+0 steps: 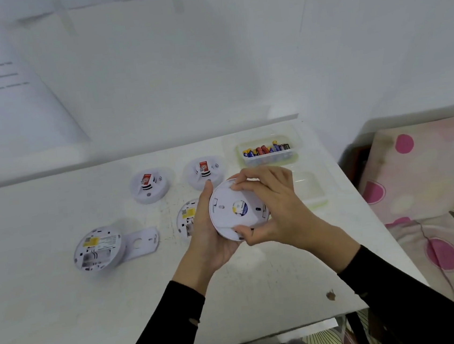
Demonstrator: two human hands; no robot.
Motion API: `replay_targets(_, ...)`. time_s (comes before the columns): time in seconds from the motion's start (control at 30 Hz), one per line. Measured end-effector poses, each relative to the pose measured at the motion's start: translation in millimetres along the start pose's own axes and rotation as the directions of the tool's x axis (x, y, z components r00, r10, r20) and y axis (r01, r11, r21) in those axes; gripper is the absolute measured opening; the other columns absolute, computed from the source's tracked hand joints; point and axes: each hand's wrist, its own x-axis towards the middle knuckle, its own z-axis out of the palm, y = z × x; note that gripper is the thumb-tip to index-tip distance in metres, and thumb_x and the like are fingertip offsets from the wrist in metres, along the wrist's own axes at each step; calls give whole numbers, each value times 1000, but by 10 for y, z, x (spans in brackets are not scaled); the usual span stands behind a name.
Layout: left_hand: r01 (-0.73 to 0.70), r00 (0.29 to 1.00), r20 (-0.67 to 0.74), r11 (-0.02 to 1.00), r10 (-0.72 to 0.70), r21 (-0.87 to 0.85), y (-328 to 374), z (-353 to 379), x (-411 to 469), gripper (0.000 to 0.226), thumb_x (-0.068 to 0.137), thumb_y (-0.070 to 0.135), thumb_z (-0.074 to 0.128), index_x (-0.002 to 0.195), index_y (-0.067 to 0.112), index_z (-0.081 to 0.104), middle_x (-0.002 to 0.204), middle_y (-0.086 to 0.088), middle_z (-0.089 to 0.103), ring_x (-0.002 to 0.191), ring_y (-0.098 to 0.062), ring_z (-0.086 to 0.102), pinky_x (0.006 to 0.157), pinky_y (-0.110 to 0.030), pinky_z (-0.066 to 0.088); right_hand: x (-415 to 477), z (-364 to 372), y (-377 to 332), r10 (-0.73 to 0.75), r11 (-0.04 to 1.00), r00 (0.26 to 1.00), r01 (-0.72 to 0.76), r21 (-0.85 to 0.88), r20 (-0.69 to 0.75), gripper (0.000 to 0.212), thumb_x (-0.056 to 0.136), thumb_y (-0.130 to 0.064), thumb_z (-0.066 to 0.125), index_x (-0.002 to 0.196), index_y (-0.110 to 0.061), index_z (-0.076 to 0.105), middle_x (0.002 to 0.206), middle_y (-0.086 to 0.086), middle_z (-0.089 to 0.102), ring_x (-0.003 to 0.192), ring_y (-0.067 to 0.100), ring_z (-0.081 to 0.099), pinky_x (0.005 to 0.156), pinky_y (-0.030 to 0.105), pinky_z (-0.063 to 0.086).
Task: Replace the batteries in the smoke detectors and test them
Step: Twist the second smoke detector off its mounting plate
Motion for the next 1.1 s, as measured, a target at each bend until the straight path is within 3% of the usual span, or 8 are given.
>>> replay_targets(0.17,-35,999,7,999,35,3,-76,56,68,58,95,58,41,131,16,58,124,-16,64,112,-34,65,90,-48,54,0,-93,99,-14,1000,1000,14,13,11,66,62,-49,71,116,-12,61,122,-2,53,117,15,49,97,35,31)
replay_targets(0.3,-106,994,-21,994,106,-16,-101,-35,140,65,95,57,44,145,15,45,142,-16,55,126,-37,57,98,-56,50,-48,-188,77,83,982,994,-70,174,-67,67,62,-38,72,120,-8,58,124,-8,40,120,-4,37,98,35,36)
replay_targets(0.37,-134,989,-59,991,133,-13,-93,-110,161,72,94,59,44,150,15,42,147,-19,50,132,-39,51,97,-54,52,-107,-225,78,115,966,991,-95,240,-68,68,62,-35,74,121,-6,57,123,-12,35,118,-1,39,96,43,42)
replay_targets(0.53,-278,958,-106,953,267,-120,27,-220,129,56,98,54,34,110,19,77,125,-17,67,113,-38,65,90,-52,56,-540,-64,161,112,969,983,-140,205,145,66,67,-35,76,123,-7,57,125,-3,40,116,16,45,98,37,44)
replay_targets(0.83,-244,970,-25,957,243,-160,73,-86,86,53,96,53,37,109,22,77,131,-15,64,121,-42,57,92,-56,55,-1024,403,328,139,983,863,-179,36,486,57,82,-46,62,126,-10,57,127,1,47,104,21,54,90,38,49)
replay_targets(0.93,-216,976,-12,964,217,-155,61,-38,95,51,92,53,41,109,21,77,130,-16,64,128,-43,51,93,-57,54,-938,320,296,122,977,904,-183,112,409,46,92,-42,55,125,-10,59,126,2,49,112,17,53,96,29,46)
replay_targets(1.03,-202,979,-20,968,201,-149,64,-40,128,54,95,53,36,109,20,77,128,-15,65,131,-44,47,96,-57,52,-629,123,213,175,953,976,-201,226,130,22,96,-17,49,112,-8,61,113,3,52,110,13,51,96,24,42)
replay_targets(1.1,-193,981,-18,972,193,-130,51,-43,163,53,95,53,37,112,21,76,128,-15,65,129,-42,50,98,-57,49,-375,23,192,245,942,968,-227,246,-45,26,88,-3,41,106,-7,60,107,3,53,103,13,52,89,30,45)
